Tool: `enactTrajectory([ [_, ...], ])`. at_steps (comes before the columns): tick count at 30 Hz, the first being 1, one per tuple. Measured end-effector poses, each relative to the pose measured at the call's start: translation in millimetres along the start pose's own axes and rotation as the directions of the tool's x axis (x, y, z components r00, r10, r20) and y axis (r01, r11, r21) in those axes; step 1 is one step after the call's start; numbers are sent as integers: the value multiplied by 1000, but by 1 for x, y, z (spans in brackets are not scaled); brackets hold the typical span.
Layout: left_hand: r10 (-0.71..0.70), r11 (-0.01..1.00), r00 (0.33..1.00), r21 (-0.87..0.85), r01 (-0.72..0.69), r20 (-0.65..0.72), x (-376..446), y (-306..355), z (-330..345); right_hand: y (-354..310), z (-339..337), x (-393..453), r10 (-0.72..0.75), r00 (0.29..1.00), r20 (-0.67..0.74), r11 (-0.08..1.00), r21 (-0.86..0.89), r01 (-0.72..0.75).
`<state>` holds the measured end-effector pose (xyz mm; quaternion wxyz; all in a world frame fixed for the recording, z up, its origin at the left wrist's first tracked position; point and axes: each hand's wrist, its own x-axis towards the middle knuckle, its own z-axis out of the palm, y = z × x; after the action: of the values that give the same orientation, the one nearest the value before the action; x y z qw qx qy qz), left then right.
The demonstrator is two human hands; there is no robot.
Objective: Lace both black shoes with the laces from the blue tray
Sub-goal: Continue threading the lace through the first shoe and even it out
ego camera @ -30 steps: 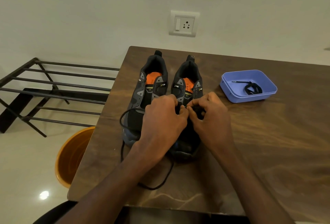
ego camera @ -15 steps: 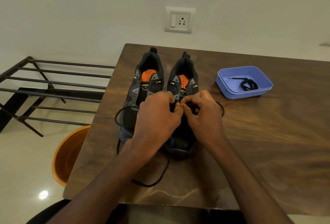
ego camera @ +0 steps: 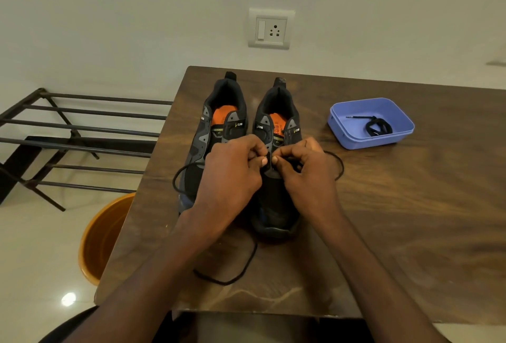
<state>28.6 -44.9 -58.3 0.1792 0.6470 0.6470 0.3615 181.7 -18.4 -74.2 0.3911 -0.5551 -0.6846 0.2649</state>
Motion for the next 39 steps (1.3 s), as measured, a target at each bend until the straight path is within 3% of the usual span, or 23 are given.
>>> enactTrajectory([
  [3,-25,1000,1000,-9,25,9,2,-1,1,-2,5,-2,-7,998,-55,997,-80,3],
  [9,-25,1000,994,1,25,104,4,0,-3,-1,-4,-4,-40,999,14,990,-138,41],
  [15,-32,999,994,6,31,103,6,-4,-3,-10,4,-4,-60,998,-26,919,-392,45],
  [20,21,1000,997,10,-21,74,6,-4,-3,-10,11,-6,29,997,-77,957,-285,-50],
  [24,111,994,994,-22,-111,15,4,-2,-4,-5,7,-6,-34,998,-49,957,-290,18],
  [26,164,977,984,-125,-171,-70,8,4,-12,-2,0,-6,-41,999,-6,953,-300,38],
  [27,148,946,982,-272,-174,-115,12,9,-18,-1,-3,-6,-45,999,25,954,-295,51],
  [29,43,767,986,-627,-136,-162,19,15,-34,3,-11,-5,-50,995,89,953,-295,74],
  [30,0,712,984,-691,-125,-178,21,15,-38,4,-14,-4,-44,993,110,951,-301,76],
  [32,46,850,975,-503,-153,-218,23,10,-39,5,-18,-2,-42,992,115,946,-315,77],
  [34,186,976,977,-91,-196,-108,19,1,-32,4,-20,-2,-56,992,109,937,-336,90],
  [37,197,936,971,270,-227,133,18,-10,-19,3,-20,-2,-74,990,118,925,-364,112],
  [39,209,926,970,292,-238,126,18,-12,-19,2,-20,-2,-67,990,127,904,-412,114],
])
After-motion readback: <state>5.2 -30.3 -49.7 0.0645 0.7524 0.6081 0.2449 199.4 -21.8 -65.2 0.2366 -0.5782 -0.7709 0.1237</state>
